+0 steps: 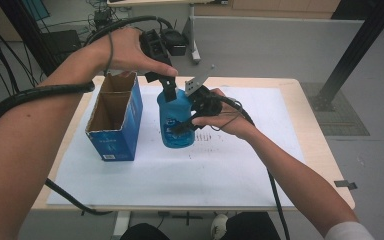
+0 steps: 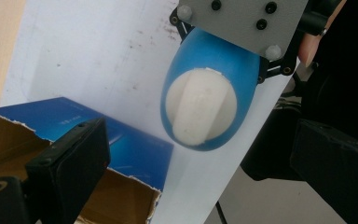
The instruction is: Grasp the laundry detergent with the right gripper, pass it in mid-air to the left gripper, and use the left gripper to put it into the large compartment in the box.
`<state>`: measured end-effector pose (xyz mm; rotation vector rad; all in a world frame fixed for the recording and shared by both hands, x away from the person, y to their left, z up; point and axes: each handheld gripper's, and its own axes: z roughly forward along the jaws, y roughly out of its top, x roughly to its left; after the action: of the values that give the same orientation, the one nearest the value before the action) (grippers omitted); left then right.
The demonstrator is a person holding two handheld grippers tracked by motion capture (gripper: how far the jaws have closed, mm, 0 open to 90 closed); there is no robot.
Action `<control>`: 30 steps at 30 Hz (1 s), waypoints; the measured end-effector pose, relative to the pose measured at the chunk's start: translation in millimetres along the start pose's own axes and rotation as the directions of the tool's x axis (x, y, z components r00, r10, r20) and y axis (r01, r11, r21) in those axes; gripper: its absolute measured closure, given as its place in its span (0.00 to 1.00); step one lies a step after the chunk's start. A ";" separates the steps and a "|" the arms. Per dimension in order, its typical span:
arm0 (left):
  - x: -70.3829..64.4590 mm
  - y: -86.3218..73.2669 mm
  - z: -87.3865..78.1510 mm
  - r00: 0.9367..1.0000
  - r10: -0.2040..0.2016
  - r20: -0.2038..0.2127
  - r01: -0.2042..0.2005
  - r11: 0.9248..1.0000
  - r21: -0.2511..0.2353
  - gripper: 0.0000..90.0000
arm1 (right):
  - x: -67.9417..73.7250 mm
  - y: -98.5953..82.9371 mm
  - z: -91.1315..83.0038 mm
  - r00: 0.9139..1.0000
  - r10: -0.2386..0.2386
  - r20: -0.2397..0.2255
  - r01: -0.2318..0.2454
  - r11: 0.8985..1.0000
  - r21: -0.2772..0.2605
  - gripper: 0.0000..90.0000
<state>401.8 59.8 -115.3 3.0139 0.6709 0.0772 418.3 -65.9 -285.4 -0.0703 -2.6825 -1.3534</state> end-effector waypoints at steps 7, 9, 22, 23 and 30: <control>-2.5 2.0 2.8 1.000 0.016 0.015 -0.016 1.000 -0.004 0.06 | 1.6 1.1 -2.7 1.000 -0.008 0.001 0.008 1.000 -0.014 0.48; -2.6 2.6 4.7 1.000 0.023 0.020 -0.023 1.000 -0.004 0.06 | 2.3 1.6 -3.6 1.000 -0.016 0.003 0.016 1.000 -0.015 0.48; -5.5 5.7 13.1 0.998 0.042 0.047 -0.042 0.999 0.003 0.06 | 9.2 8.5 -6.4 0.998 -0.055 -0.008 0.055 0.998 -0.021 0.48; -5.8 5.9 13.8 0.998 0.048 0.051 -0.049 0.999 0.007 0.06 | 9.2 8.5 -6.4 0.998 -0.055 -0.008 0.055 0.998 -0.021 0.48; -7.3 5.2 23.3 0.995 0.063 0.077 -0.064 0.998 0.015 0.06 | 12.9 10.1 -5.8 0.997 -0.077 -0.023 0.077 0.997 -0.024 0.48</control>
<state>398.8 51.0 -138.6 3.0368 0.5721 -0.0415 407.1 -64.8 -272.1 0.0472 -2.6758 -1.3973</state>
